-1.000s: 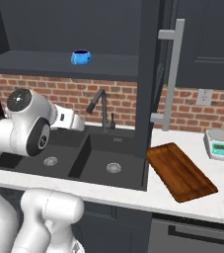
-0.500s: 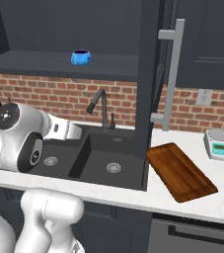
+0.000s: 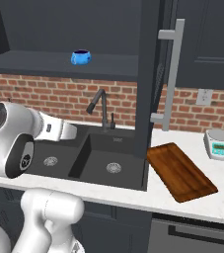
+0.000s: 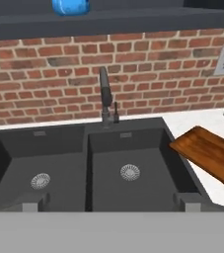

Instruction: Pick the kettle from the counter and place it on the tray. Then pick the mug from the cabinet and place it on the tray. Then close the cabinet doors.

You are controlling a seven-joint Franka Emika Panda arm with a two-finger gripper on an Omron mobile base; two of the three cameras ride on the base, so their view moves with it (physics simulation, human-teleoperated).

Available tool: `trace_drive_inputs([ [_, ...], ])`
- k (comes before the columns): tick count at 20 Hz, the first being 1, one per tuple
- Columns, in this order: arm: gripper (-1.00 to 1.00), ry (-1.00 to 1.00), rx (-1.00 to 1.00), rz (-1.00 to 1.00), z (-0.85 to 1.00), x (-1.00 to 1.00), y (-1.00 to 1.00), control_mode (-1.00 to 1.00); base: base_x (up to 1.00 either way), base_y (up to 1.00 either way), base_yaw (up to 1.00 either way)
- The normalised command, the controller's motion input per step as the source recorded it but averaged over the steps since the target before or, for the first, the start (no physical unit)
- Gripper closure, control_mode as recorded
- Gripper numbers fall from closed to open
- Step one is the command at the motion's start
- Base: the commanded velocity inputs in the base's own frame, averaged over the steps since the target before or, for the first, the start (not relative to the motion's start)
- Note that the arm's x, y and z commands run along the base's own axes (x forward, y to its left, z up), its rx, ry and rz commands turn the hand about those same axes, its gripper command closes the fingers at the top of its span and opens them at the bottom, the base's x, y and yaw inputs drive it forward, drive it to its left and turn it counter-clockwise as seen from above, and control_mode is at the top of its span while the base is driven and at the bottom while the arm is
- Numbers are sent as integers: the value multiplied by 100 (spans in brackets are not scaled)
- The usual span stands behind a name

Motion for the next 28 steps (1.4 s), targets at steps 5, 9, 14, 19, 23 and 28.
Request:
trace_drive_inputs([
  [5, -100, -13, 0, -14, -7, -19, -28, -100, 0, 0, 0],
  [9, -100, -18, -15, -46, -32, -7, -18, -100, 0, 0, 0],
  [14, -100, -16, -5, -55, -23, 1, -18, -100, 0, 0, 0],
  [19, -100, -5, -5, -49, -27, 18, -16, -100, 0, 0, 0],
  [23, -100, -6, -2, -31, -33, 24, -39, -100, 0, 0, 0],
  [28, -100, -8, 0, -14, -29, 11, -50, -100, 0, 0, 0],
])
